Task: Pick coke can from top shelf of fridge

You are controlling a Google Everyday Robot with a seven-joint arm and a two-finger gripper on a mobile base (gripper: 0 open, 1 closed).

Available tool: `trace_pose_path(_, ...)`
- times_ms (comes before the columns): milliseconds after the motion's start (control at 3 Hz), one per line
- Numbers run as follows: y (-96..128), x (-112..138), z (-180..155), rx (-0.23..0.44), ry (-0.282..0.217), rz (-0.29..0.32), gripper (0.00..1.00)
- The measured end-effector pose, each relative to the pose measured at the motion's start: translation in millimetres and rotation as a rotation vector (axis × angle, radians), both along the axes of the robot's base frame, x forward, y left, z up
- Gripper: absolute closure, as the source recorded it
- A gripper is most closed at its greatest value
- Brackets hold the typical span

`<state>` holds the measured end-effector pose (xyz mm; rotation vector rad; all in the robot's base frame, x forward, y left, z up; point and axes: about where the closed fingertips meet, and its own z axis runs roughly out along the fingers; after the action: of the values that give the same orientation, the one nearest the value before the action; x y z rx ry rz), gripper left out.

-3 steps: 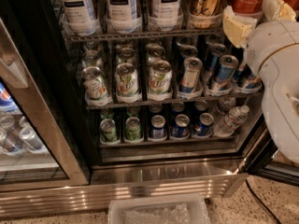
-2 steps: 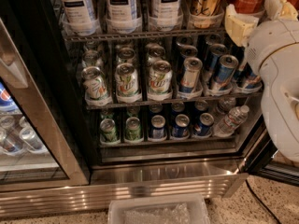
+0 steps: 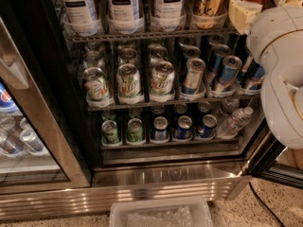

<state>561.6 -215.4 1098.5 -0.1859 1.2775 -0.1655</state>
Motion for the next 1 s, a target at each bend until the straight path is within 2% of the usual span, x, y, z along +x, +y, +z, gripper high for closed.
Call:
trace_pose_path(667,-2,19,10,-0.022,-0.008,-0.020,0.48)
trace_pose_path(1000,-4,28,3,-0.046,0.027,-0.043,0.47)
